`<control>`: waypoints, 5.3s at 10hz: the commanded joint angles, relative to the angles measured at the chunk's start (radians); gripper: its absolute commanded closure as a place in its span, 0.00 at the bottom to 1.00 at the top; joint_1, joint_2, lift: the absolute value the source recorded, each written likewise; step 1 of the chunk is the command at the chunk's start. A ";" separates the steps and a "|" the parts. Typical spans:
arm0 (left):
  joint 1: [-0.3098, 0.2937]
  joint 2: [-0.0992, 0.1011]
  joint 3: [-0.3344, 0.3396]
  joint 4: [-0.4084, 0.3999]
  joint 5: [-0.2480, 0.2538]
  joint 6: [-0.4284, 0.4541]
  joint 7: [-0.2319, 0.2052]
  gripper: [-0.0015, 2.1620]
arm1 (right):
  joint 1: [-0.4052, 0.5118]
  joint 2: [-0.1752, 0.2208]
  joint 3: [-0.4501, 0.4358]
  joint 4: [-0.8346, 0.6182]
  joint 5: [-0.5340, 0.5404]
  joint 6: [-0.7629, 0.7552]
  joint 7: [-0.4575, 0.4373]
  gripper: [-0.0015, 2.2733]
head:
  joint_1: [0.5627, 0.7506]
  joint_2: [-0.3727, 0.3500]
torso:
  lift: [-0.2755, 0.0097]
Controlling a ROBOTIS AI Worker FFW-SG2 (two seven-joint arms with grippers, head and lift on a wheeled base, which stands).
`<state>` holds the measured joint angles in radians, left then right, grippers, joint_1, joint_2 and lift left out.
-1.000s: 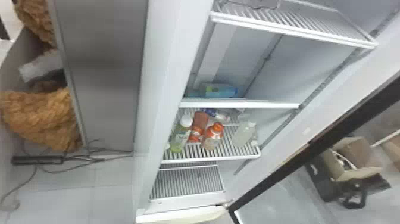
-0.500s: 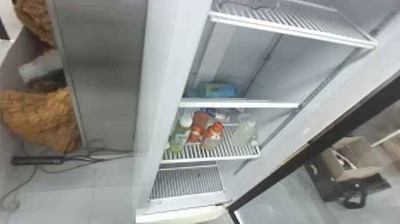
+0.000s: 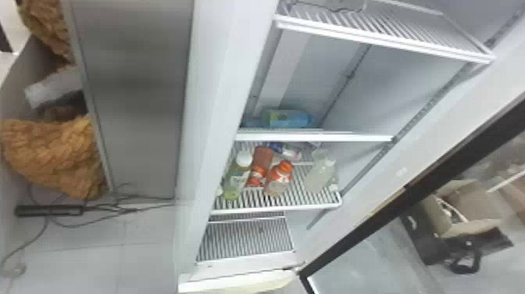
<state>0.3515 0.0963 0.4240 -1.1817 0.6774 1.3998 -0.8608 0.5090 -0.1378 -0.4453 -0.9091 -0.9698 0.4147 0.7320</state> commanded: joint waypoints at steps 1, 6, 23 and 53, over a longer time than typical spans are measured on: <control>-0.003 -0.007 0.007 0.000 -0.001 -0.013 -0.001 0.18 | 0.004 0.000 -0.003 0.002 -0.003 0.000 0.000 0.06 | 0.70 0.03 | 0.97; -0.030 -0.013 0.059 0.000 -0.147 -0.020 -0.004 0.00 | -0.028 -0.003 -0.003 0.177 -0.109 -0.128 0.047 0.00 | 0.70 0.03 | 0.97; -0.074 -0.010 0.049 0.142 -0.089 -0.128 -0.027 0.00 | -0.072 -0.014 0.005 0.307 -0.127 -0.130 0.076 0.00 | 0.70 0.03 | 0.97; -0.113 -0.001 0.069 0.255 -0.147 -0.084 -0.009 0.00 | -0.134 -0.054 0.011 0.378 0.033 0.083 0.112 0.00 | 0.70 0.03 | 0.97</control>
<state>0.2382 0.0950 0.4924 -0.9265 0.5306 1.3154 -0.8691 0.3779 -0.1881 -0.4350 -0.5337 -0.9407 0.4867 0.8430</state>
